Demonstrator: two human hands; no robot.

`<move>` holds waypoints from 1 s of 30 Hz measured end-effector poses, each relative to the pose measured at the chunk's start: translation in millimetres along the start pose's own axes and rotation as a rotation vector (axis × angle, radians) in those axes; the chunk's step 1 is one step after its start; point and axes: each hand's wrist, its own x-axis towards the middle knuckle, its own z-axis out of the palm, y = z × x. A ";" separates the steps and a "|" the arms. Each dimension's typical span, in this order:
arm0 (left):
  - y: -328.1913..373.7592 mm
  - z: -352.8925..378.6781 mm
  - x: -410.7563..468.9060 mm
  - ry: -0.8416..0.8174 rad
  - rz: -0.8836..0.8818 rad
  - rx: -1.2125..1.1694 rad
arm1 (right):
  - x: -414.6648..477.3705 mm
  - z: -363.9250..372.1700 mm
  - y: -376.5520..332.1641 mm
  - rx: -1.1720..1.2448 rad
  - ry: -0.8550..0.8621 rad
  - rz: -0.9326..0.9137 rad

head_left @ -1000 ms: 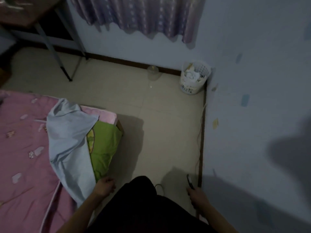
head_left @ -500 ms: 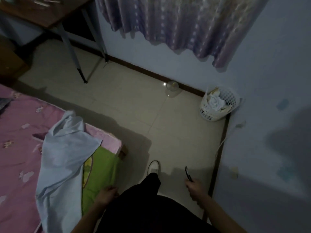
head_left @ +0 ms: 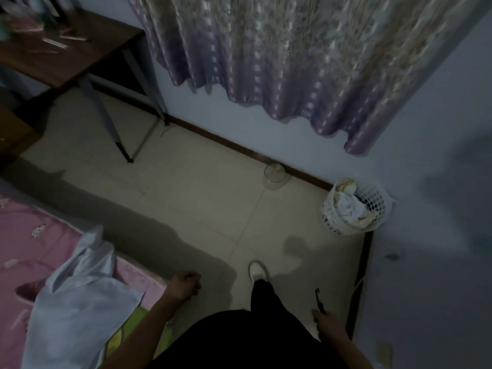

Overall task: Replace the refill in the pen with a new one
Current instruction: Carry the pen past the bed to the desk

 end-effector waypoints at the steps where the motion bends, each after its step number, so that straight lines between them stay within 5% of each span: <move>1: 12.6 1.3 11.6 0.008 0.002 -0.006 | 9.2 -3.8 -15.1 -0.015 0.003 0.004; 14: 134.1 -32.5 139.0 0.169 -0.155 -0.207 | 82.5 -8.0 -345.4 -0.371 -0.184 -0.188; 30: 220.2 -142.1 255.4 0.369 -0.362 -0.622 | 116.9 187.3 -712.8 -0.708 -0.260 -0.473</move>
